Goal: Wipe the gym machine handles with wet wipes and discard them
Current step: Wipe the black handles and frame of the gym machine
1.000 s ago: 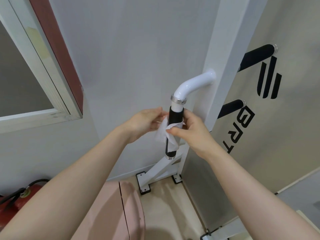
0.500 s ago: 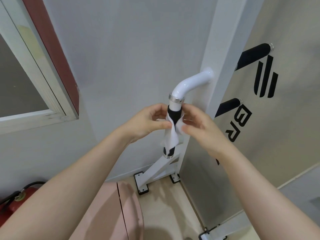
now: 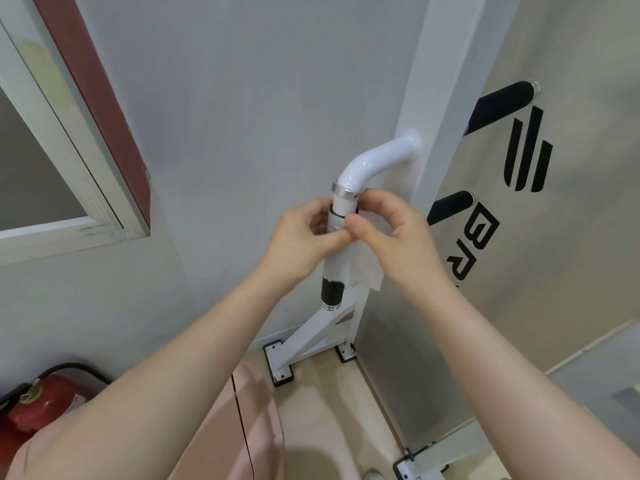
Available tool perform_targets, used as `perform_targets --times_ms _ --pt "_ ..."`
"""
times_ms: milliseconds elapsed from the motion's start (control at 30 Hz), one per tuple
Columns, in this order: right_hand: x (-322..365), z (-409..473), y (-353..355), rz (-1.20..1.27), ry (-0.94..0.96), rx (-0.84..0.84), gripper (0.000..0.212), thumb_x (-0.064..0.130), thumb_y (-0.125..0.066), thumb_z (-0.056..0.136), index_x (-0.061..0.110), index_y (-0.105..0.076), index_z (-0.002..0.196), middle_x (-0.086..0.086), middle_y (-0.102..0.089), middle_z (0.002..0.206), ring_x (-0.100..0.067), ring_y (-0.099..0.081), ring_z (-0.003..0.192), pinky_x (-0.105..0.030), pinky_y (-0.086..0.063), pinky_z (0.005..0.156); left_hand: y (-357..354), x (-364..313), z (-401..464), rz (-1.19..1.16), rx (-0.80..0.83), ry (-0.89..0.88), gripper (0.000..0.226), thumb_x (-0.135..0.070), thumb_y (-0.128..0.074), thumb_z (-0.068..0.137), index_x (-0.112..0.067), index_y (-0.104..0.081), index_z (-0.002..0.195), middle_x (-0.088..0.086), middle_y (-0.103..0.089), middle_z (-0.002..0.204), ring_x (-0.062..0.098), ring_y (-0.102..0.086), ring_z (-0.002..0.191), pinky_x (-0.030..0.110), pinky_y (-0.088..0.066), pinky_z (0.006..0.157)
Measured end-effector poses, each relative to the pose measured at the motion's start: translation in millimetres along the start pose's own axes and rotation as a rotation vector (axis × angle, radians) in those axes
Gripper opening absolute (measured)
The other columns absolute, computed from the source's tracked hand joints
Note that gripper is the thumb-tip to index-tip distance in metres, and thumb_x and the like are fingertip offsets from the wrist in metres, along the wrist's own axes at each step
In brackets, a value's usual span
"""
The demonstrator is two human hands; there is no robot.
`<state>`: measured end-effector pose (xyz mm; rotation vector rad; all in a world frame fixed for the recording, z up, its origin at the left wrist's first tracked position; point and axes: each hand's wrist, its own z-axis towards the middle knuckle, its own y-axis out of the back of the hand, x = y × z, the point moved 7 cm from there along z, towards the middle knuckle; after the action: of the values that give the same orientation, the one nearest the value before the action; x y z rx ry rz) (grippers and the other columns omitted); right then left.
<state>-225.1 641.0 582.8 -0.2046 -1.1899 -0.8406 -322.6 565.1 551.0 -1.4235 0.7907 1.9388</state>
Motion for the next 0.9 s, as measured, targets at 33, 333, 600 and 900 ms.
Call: perform_targets --times_ms 33,333,600,900 --pt "-0.4 0.9 -0.3 0.007 -0.009 -0.008 0.02 0.015 -0.065 0.085 0.026 -0.062 0.101 0.017 -0.066 0.098 0.003 -0.059 0.1 -0.014 -0.044 0.09 1.4 -5.0 0.4 0.01 -0.034 -0.017 0.027 -0.019 -0.076 0.071 -0.018 -0.065 0.095 0.002 -0.071 0.088 0.012 -0.067 0.081 0.028 -0.055 0.079" --pt "-3.4 7.5 -5.3 -0.045 -0.035 -0.002 0.021 0.017 -0.067 0.083 0.02 -0.061 0.103 0.013 -0.067 0.099 0.002 -0.059 0.1 -0.014 -0.043 0.091 -3.5 55.4 -26.1 0.172 -0.191 0.161 0.029 -0.02 -0.08 0.068 -0.014 -0.058 0.086 0.003 -0.068 0.082 0.02 -0.066 0.08 0.036 -0.055 0.076" --pt "-50.5 -13.7 -16.4 0.038 -0.187 -0.011 0.03 0.022 -0.064 0.085 0.02 -0.057 0.114 0.008 -0.063 0.113 -0.005 -0.056 0.111 -0.023 -0.043 0.096 -2.9 41.0 -13.8 0.169 -0.115 0.067 0.027 -0.02 -0.078 0.07 -0.019 -0.055 0.085 -0.001 -0.067 0.078 0.011 -0.062 0.069 0.026 -0.051 0.065" --pt "-58.7 -21.5 -13.6 -0.082 -0.186 0.113 0.023 0.014 -0.066 0.083 0.015 -0.064 0.106 0.004 -0.068 0.103 -0.009 -0.061 0.102 -0.031 -0.047 0.096 -18.8 111.5 -40.8 0.314 -0.073 0.241 0.033 -0.023 -0.076 0.071 -0.012 -0.056 0.095 0.005 -0.066 0.084 0.024 -0.06 0.077 0.037 -0.049 0.069"
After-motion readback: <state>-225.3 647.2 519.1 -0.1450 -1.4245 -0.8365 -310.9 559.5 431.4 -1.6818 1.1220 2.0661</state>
